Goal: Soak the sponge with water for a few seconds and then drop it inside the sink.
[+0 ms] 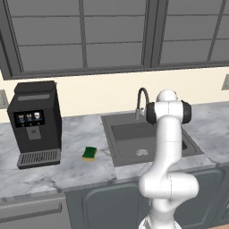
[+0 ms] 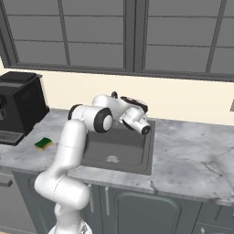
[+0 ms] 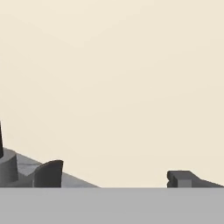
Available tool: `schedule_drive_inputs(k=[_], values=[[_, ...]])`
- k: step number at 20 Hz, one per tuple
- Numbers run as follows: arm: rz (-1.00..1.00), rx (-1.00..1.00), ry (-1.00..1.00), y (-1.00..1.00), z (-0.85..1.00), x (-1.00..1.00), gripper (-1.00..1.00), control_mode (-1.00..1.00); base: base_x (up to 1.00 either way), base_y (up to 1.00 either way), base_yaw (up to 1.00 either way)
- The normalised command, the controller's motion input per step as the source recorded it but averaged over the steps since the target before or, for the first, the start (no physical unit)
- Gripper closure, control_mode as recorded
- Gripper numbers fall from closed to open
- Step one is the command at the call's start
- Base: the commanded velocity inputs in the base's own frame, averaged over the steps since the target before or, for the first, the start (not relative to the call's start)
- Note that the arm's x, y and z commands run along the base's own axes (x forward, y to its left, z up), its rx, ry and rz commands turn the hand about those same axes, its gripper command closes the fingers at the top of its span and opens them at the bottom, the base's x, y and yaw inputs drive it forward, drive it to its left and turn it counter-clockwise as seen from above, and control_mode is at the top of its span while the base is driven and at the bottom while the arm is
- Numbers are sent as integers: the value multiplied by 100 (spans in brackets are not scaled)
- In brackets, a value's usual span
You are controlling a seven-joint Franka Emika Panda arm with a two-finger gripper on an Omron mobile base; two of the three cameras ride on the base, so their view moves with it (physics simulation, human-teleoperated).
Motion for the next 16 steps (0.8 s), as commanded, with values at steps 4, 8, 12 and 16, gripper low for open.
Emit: schedule_drive_inputs(k=[4, 8, 12, 16], values=[[-4, 0, 1, -24, -20, 16, -100, -100, 0, 0, 0], [-13, 0, 0, -37, -20, 11, -100, -100, 0, 0, 0], [-12, 0, 0, -33, -16, 9, -100, -100, 0, 0, 0], [-4, 0, 0, -38, -6, 16, -100, -100, 0, 0, 0]])
